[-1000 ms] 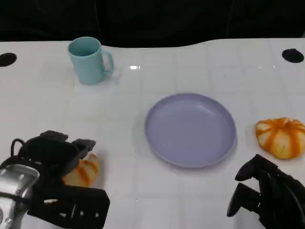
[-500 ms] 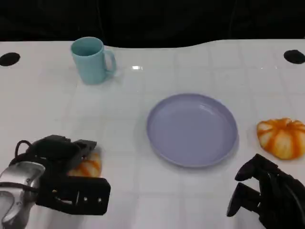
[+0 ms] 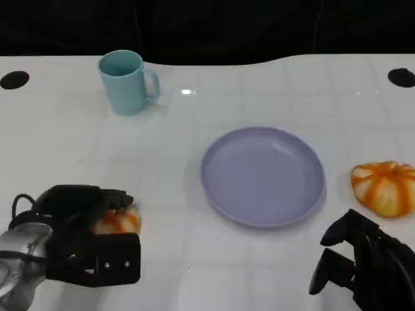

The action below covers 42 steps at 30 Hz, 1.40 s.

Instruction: Grasp the bread from the table and place it into the plate.

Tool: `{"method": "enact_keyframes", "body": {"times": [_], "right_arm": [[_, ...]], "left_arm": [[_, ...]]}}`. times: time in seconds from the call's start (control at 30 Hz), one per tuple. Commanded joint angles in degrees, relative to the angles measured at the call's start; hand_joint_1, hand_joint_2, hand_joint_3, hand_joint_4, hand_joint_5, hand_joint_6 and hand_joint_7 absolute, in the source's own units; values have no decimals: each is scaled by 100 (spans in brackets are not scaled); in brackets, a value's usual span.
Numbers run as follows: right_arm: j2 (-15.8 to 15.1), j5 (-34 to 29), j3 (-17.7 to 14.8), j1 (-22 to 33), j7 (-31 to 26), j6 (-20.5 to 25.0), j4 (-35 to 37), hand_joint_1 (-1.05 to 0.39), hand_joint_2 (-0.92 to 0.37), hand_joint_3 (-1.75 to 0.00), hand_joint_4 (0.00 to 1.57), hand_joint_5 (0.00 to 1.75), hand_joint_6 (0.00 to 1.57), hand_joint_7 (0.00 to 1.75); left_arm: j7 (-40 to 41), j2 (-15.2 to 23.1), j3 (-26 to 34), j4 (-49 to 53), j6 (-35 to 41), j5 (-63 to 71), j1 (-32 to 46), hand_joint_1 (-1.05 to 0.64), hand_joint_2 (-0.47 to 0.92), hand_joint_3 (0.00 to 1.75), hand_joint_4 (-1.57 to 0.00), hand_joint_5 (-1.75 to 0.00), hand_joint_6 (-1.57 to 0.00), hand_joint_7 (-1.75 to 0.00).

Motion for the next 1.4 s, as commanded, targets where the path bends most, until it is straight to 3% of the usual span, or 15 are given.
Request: {"method": "enact_keyframes", "body": {"times": [0.03,0.07,0.1,0.13,0.2,0.3,0.47,0.67,0.9,1.07,1.4], "right_arm": [[-59,42,-34,15,11,-34,-23,-54,-92,-46,62,175,39,168],[-49,65,-42,16,6,-18,-27,-54,-92,-45,62,175,38,167],[-43,80,-47,18,3,-6,-32,-54,-92,-45,62,175,38,167],[-47,57,-40,17,-13,-7,-38,-54,-92,-45,62,175,38,167],[-58,13,-30,7,-24,-27,-29,-54,-92,-45,62,175,39,167],[-63,1,-35,1,-6,-52,-6,-54,-92,-46,63,175,39,167],[-80,-12,-43,-7,31,-96,37,-53,-92,-47,63,175,39,168],[-76,75,-72,-11,21,7,40,-53,-92,-45,62,175,39,166],[-51,-25,-37,-29,19,-112,121,-52,-92,-45,63,175,40,167],[-50,-14,-30,-58,48,-133,184,-53,-92,-45,62,175,40,166],[-26,30,-7,-35,47,-131,202,-54,-92,-43,62,175,41,166]], "left_arm": [[915,-93,35,558,-387,-70,-73,-21,91,39,-77,-167,-85,-104],[1148,-120,36,674,-486,-70,-102,-20,90,41,-80,-171,-75,-138],[1305,-135,26,767,-561,-74,-128,-20,90,42,-82,-173,-70,-156],[1505,-154,31,857,-697,-95,-152,-20,90,45,-84,-174,-67,-167],[1803,-174,27,994,-911,-109,-198,-18,82,66,-86,-174,-64,-173],[2116,-188,2,1117,-1105,-85,-252,-18,75,82,-88,-175,-64,-174],[2212,-241,54,1022,-1160,-179,-272,-17,67,85,-86,-175,-64,-175],[1753,-385,327,360,-906,-699,-140,-20,64,97,-84,-175,-65,-175],[1236,-475,556,-325,-665,-1126,-86,-19,61,97,-83,-175,-65,-175],[1095,-604,659,-557,-597,-1281,-184,-17,50,120,-84,-175,-68,-175],[1040,-929,615,-675,-535,-1304,-541,-15,48,116,-85,-175,-69,-175]]}}
